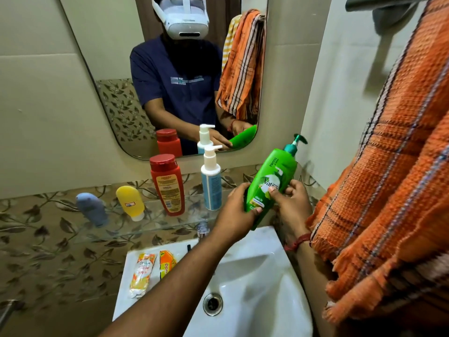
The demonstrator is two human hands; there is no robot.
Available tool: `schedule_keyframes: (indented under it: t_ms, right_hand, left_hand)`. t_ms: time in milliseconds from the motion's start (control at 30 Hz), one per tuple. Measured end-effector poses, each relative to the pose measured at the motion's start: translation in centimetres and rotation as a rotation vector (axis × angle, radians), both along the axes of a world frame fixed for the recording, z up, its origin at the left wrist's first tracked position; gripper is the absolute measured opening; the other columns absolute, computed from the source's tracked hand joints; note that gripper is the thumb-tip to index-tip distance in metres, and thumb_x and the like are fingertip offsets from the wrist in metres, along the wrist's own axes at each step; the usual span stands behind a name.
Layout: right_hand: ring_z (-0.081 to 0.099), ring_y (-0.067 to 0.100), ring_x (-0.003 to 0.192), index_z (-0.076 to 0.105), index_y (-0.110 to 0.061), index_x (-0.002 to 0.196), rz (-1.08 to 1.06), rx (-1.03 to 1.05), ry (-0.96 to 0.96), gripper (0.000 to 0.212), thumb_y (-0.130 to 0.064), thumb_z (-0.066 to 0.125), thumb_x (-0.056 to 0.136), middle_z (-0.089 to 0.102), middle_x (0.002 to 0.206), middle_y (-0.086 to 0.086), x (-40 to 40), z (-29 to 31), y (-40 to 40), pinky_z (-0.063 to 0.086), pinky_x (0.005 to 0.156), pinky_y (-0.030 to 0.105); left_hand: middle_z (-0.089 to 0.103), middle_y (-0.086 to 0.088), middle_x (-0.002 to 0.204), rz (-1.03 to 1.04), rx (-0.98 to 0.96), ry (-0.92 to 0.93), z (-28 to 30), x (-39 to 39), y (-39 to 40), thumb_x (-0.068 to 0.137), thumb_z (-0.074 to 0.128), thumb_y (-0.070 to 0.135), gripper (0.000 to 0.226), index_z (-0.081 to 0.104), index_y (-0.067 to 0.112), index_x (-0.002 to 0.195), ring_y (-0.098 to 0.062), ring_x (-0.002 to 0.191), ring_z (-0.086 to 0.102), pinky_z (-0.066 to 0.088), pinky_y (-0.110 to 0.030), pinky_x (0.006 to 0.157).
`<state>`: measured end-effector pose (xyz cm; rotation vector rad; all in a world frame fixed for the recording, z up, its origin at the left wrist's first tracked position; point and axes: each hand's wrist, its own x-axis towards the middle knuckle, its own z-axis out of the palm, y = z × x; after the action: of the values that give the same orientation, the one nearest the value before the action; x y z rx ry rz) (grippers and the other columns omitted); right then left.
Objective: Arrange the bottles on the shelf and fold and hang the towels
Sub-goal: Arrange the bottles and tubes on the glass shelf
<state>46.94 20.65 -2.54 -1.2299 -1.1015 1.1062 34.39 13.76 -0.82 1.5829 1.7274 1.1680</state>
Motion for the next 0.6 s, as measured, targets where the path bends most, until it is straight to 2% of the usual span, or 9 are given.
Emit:
schedule_keyframes:
  t_ms: [67, 167, 367, 467, 600]
  right_hand:
    - [0.065, 0.027, 0.104, 0.045, -0.008, 0.140, 0.027, 0.088, -0.068, 0.065, -0.009, 0.076, 0.083, 0.062, 0.120, 0.011, -0.2, 0.9, 0.0, 0.054, 0.093, 0.043]
    - [0.063, 0.022, 0.103, 0.048, -0.013, 0.139, 0.025, 0.203, -0.156, 0.061, -0.004, 0.073, 0.085, 0.061, 0.117, 0.002, -0.7, 1.8, 0.3, 0.052, 0.093, 0.036]
    - [0.064, 0.016, 0.103, 0.049, -0.018, 0.133, 0.104, 0.279, -0.229, 0.056, -0.001, 0.071, 0.085, 0.063, 0.117, 0.000, -1.9, 2.6, 1.6, 0.048, 0.088, 0.025]
    - [0.064, 0.015, 0.106, 0.046, -0.019, 0.133, 0.141, 0.264, -0.226, 0.055, -0.002, 0.070, 0.087, 0.063, 0.119, -0.002, -2.1, 2.4, 2.2, 0.050, 0.094, 0.030]
    - [0.063, 0.014, 0.108, 0.046, -0.020, 0.132, 0.168, 0.285, -0.256, 0.055, -0.002, 0.070, 0.087, 0.062, 0.121, -0.003, -2.1, 2.5, 2.9, 0.050, 0.095, 0.032]
  left_hand:
    - [0.062, 0.001, 0.128, 0.030, 0.050, -0.029, 0.0, -0.1, 0.6, 0.083, 0.077, 0.012, 0.055, 0.054, 0.023, 0.132, -0.014, 0.114, 0.059, 0.053, -0.037, 0.096]
    - [0.065, 0.002, 0.124, 0.090, 0.087, -0.068, 0.4, 0.0, 1.7, 0.084, 0.076, 0.010, 0.051, 0.056, 0.023, 0.129, -0.012, 0.110, 0.062, 0.054, -0.037, 0.095]
    - [0.069, 0.003, 0.119, 0.192, 0.106, -0.042, 0.8, -0.5, 3.5, 0.087, 0.073, 0.010, 0.044, 0.058, 0.026, 0.125, -0.016, 0.110, 0.063, 0.054, -0.041, 0.095]
    - [0.068, 0.001, 0.120, 0.204, 0.093, -0.047, 0.9, -0.6, 4.0, 0.089, 0.071, 0.010, 0.041, 0.058, 0.024, 0.125, -0.017, 0.112, 0.062, 0.054, -0.043, 0.096]
    - [0.067, 0.000, 0.122, 0.219, 0.098, -0.081, 0.6, -0.6, 4.4, 0.090, 0.071, 0.010, 0.043, 0.057, 0.022, 0.129, -0.017, 0.115, 0.061, 0.053, -0.035, 0.095]
